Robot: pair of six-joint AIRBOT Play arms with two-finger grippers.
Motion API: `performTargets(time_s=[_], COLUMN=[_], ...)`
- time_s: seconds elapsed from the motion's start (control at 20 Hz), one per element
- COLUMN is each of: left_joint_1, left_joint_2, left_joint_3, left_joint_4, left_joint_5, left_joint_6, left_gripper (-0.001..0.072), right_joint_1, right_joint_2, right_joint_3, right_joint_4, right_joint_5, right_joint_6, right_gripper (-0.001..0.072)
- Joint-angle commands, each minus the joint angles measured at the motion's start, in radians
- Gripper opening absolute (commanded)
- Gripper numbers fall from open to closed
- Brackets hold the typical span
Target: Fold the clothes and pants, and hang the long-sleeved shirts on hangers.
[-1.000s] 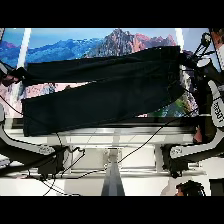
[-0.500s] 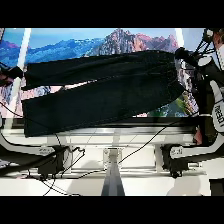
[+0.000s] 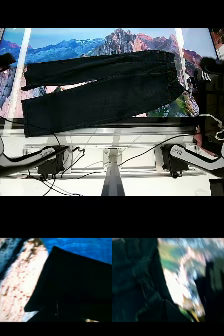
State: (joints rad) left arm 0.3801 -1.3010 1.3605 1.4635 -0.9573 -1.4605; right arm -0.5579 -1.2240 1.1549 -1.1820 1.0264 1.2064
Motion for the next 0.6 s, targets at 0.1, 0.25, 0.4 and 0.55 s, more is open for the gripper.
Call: performTargets(time_s=[0.1, 0.25, 0.4, 0.55], left_joint_1=[-0.022, -0.009, 0.049, 0.136], left_joint_2=[0.104, 0.116, 0.119, 0.118], left_joint_3=[0.000, -0.003, -0.003, -0.056], left_joint_4=[-0.502, -0.463, -0.307, -0.134], left_joint_5=[-0.095, -0.178, -0.254, -0.392], left_joint_6=[0.320, 0.246, 0.118, 0.116], left_gripper=[0.0018, 0.0021, 0.0032, 0.0033], right_joint_1=[-0.168, -0.171, -0.171, -0.171], right_joint_2=[0.148, 0.151, 0.124, 0.042], right_joint_3=[-0.282, -0.423, -0.523, -0.571], right_joint_4=[0.011, 0.037, 0.114, 0.296], right_joint_5=[0.232, 0.145, 0.019, -0.088], right_joint_6=[0.037, 0.040, 0.043, 0.021], right_gripper=[0.0021, 0.0325, 0.0506, 0.0506])
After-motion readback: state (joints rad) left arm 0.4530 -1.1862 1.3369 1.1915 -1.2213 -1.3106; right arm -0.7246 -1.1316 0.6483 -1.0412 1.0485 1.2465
